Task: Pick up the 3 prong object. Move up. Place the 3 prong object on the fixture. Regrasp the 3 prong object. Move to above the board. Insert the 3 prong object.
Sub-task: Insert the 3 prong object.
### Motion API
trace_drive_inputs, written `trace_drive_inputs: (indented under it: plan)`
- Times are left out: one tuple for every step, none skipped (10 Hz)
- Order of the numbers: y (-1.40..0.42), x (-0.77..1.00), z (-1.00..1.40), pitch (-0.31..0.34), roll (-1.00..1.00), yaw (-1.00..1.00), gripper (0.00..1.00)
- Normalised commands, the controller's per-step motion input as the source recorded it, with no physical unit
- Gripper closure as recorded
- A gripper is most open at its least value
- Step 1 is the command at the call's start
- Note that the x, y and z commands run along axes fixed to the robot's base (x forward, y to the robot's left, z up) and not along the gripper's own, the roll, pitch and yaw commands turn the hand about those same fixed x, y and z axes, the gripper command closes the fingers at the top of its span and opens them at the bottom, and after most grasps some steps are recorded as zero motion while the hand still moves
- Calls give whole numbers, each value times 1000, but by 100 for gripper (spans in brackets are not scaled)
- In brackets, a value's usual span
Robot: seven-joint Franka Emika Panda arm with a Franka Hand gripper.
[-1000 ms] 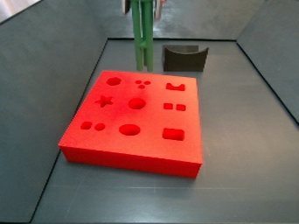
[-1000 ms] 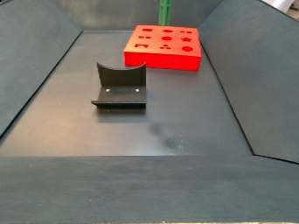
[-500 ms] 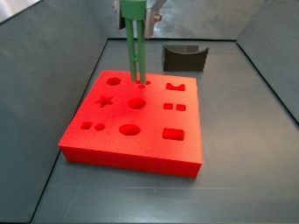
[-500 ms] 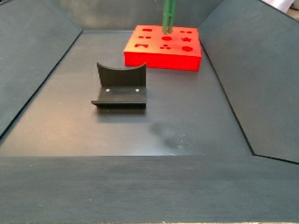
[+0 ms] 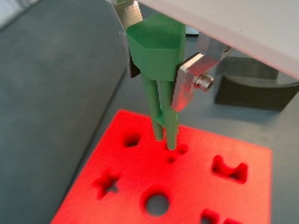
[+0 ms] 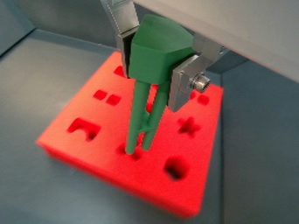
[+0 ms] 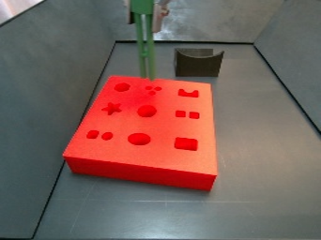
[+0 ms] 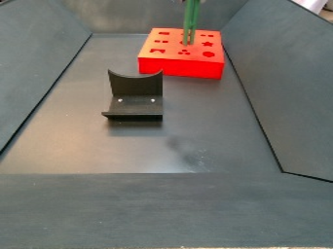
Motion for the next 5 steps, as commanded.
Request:
trace_drive_inputs:
  plan:
    - [0,120,-251,0,0,-103,100]
    - [-263,17,-240,0,24,-194,100]
    - [-243,-103,-63,0,47,-206,100]
    - [-94,-71,0,0,0,-237,100]
    - [0,40,-9,0,-20,0,100]
